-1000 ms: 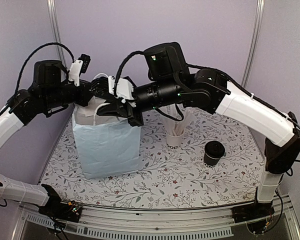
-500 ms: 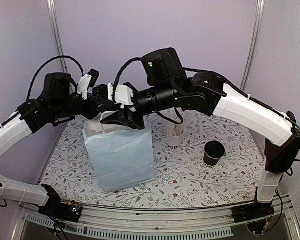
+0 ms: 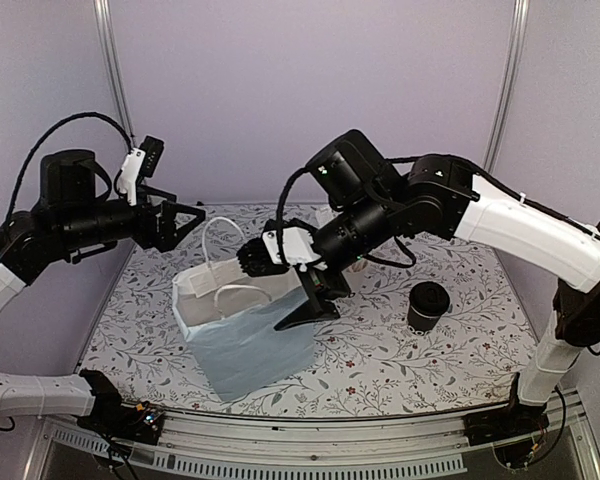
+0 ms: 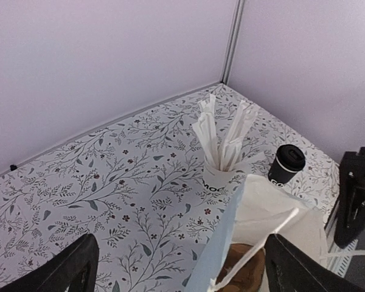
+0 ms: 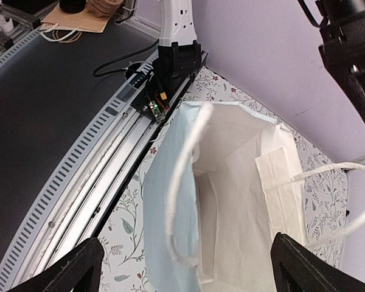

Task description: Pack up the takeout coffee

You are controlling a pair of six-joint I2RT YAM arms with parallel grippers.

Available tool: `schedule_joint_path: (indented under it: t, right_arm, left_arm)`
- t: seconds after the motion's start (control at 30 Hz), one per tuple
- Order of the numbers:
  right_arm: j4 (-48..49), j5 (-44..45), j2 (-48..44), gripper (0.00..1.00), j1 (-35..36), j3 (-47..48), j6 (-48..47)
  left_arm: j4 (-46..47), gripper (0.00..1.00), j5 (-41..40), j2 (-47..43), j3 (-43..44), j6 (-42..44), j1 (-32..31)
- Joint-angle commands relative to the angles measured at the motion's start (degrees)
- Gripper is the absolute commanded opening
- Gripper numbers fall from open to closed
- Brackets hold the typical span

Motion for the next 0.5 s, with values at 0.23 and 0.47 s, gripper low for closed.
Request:
schedule_joint_path:
  t: [0.23, 0.47]
  right_arm:
    - [-4.45, -0.25, -1.29, 0.82, -1.0, -4.48, -3.57]
    - [-4.88, -0.3, 2.38, 0.62, -0.99, -3.93, -2.85]
  left_arm:
    - [-11.19, 0.85, 13.57, 1.44, -3.12, 1.78, 0.45]
    - [-13.09, 0.64, 13.65, 5.41, -2.69, 5.52, 0.46]
